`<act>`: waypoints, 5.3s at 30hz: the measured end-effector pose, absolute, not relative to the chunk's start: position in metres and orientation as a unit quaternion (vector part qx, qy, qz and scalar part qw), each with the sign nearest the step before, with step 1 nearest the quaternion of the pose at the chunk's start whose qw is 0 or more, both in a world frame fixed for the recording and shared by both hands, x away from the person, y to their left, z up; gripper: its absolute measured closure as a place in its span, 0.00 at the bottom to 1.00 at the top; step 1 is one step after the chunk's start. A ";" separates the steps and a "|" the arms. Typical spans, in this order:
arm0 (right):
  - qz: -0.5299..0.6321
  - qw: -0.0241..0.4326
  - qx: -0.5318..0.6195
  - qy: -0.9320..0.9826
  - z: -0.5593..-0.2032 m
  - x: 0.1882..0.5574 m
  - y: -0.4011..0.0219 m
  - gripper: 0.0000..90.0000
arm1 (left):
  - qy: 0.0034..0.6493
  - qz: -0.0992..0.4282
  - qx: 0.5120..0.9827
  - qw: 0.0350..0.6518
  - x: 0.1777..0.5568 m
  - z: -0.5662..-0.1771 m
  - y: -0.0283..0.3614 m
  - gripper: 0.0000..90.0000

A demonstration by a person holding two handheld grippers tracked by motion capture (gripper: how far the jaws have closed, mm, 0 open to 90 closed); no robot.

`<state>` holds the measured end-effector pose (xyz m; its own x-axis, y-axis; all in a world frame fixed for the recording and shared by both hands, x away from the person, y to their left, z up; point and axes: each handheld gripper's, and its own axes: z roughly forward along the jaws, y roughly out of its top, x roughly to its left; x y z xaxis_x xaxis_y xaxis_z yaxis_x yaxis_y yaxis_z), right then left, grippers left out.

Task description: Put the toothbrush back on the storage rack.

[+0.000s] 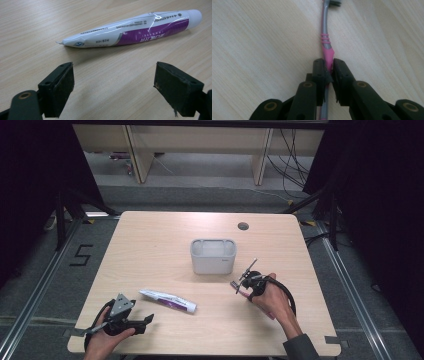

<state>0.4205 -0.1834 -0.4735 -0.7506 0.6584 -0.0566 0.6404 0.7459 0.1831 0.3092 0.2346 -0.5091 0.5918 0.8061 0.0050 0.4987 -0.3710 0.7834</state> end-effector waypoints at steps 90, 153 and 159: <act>0.472 0.161 0.347 0.794 -0.330 0.480 -0.182 0.92 | 0.406 0.202 0.801 0.391 0.309 -0.508 0.234 0.18; 0.464 0.139 0.405 0.775 -0.397 0.512 -0.165 0.92 | 0.403 0.201 0.804 0.390 0.309 -0.508 0.235 0.18; 0.463 0.140 0.404 0.776 -0.401 0.510 -0.166 0.92 | 0.407 0.198 0.800 0.393 0.308 -0.508 0.234 0.18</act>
<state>0.5098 -0.1663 -0.4007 -0.6349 0.7565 0.1570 0.4972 0.2445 0.8325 0.3081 0.2342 -0.5079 0.5898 0.8075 -0.0027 0.4960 -0.3596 0.7904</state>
